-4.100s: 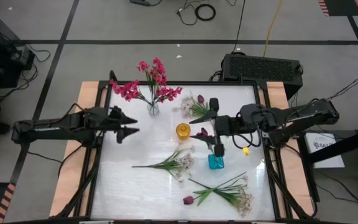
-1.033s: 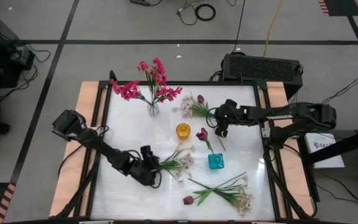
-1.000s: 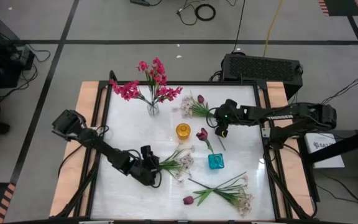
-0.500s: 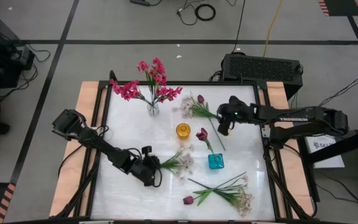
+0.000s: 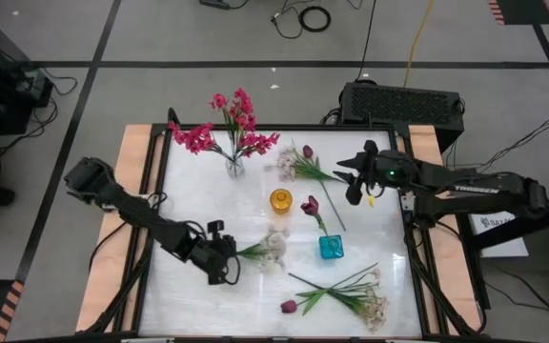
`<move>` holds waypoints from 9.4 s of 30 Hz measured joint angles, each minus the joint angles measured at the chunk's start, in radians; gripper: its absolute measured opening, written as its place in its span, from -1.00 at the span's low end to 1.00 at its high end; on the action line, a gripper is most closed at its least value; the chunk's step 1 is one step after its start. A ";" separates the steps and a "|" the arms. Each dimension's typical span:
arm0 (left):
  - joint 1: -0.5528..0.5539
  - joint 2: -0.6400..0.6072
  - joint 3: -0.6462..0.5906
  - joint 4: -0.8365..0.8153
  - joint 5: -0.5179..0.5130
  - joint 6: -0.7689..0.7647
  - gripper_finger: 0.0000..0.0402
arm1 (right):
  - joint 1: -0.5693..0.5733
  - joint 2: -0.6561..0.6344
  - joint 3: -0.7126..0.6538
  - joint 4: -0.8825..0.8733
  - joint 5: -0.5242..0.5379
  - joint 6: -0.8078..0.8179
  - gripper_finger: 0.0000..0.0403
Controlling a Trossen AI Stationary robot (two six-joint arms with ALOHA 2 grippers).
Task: Sort flowers into vase by color
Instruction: Put the middle white flower into the yellow vase
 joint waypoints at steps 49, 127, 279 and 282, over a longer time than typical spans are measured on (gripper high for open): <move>0.202 -0.251 0.103 1.514 0.381 0.958 -0.89 | 0.526 0.762 1.025 0.125 0.054 -0.254 -0.24; 0.279 -0.328 0.102 1.043 -0.026 0.835 0.17 | 0.337 0.712 1.115 -0.278 -0.117 -0.099 -1.00; 0.584 -0.144 0.139 0.670 0.074 0.458 -0.95 | 0.272 0.006 0.438 -0.176 0.266 -0.071 -0.17; 0.582 -0.144 0.139 0.638 0.074 0.432 -0.95 | 0.272 0.006 0.438 -0.176 0.266 -0.073 -0.17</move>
